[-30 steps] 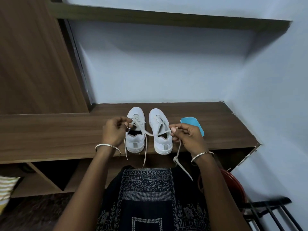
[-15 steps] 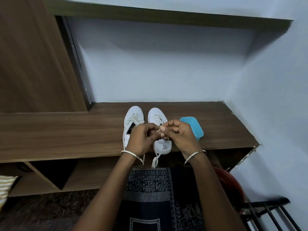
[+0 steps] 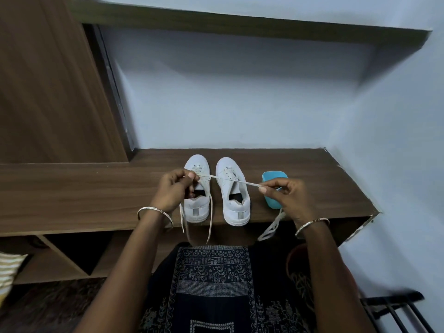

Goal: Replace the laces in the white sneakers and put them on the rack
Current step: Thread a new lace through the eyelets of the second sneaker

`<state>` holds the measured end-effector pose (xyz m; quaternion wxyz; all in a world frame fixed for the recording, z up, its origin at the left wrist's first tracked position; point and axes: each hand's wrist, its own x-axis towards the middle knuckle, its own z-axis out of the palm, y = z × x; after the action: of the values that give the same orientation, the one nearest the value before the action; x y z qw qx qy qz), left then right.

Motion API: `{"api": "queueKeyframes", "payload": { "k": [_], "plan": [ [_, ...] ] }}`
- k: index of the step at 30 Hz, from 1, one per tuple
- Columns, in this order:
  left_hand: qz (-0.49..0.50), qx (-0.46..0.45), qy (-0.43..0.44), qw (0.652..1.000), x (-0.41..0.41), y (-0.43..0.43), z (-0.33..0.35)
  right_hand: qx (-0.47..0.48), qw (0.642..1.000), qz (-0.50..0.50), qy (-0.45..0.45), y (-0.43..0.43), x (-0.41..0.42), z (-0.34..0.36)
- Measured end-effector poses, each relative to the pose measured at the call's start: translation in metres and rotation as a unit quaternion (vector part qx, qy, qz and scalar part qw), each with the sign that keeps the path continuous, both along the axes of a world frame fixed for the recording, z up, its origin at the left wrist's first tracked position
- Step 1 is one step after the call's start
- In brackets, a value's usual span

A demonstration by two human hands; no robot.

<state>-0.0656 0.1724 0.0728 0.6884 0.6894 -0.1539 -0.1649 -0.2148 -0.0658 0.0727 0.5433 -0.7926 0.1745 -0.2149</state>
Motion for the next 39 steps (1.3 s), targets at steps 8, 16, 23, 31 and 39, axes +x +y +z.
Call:
{"api": "queueKeyframes", "payload": {
  "k": [8, 16, 23, 31, 39],
  "plan": [
    [0.115, -0.002, 0.12, 0.986, 0.023, 0.001, -0.003, -0.134, 0.987, -0.08, 0.031, -0.02, 0.009, 0.0],
    [0.016, 0.114, 0.042, 0.992, 0.02, -0.004, -0.006, 0.011, 0.993, -0.116, -0.036, -0.013, 0.019, 0.013],
    [-0.172, 0.13, -0.233, 0.948, -0.012, -0.041, 0.008, 0.046, 0.997, 0.051, -0.035, 0.03, 0.041, 0.041],
    [-0.148, -0.029, -0.077, 0.986, -0.01, -0.041, 0.011, 0.066, 0.997, 0.025, -0.042, 0.016, 0.036, 0.048],
    [0.032, -0.14, 0.1, 0.985, 0.027, -0.011, 0.001, -0.038, 0.998, -0.055, 0.011, -0.039, 0.014, 0.023]
  ]
}}
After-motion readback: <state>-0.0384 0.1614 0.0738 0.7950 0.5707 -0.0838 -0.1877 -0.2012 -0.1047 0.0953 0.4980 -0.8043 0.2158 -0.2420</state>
